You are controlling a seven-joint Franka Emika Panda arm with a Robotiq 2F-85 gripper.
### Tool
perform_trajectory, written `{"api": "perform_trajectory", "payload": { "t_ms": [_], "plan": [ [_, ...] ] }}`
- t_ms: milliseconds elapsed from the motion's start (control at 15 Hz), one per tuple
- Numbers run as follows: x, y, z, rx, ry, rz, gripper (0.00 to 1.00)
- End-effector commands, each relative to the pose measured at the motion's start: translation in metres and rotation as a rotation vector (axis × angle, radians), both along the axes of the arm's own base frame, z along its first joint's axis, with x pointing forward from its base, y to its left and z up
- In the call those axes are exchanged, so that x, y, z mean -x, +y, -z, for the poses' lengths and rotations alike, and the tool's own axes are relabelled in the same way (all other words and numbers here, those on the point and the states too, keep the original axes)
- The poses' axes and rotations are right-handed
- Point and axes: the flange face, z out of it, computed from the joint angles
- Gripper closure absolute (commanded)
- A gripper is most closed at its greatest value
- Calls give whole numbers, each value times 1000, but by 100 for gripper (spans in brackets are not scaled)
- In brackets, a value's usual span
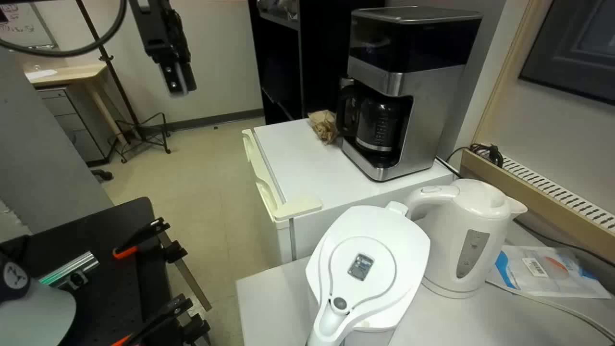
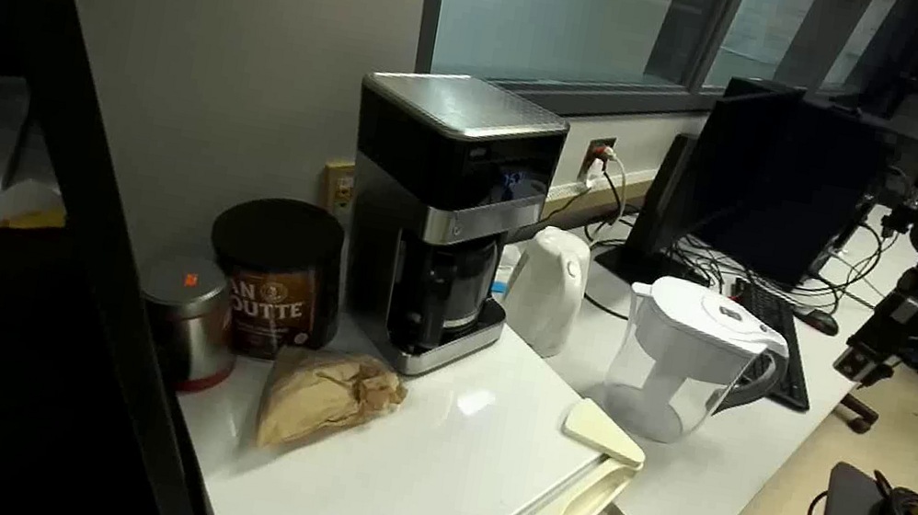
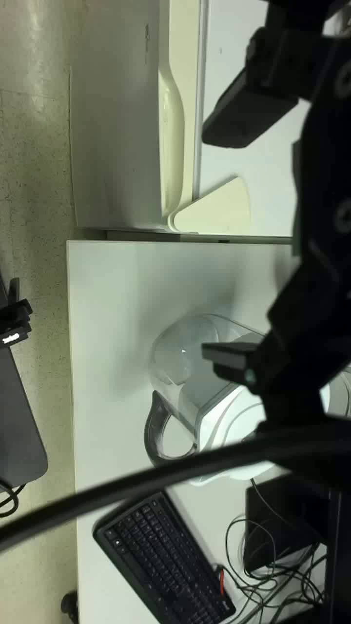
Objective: Turn on the coffee maker
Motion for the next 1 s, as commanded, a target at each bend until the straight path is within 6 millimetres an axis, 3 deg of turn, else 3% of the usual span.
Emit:
{"api": "perform_trajectory", "payload": {
  "t_ms": [0,667,933],
  "plan": [
    [0,0,0,0,1,0,0],
    [0,0,0,0,1,0,0],
    [-17,8,9,10,-5,-47,0]
  ]
}}
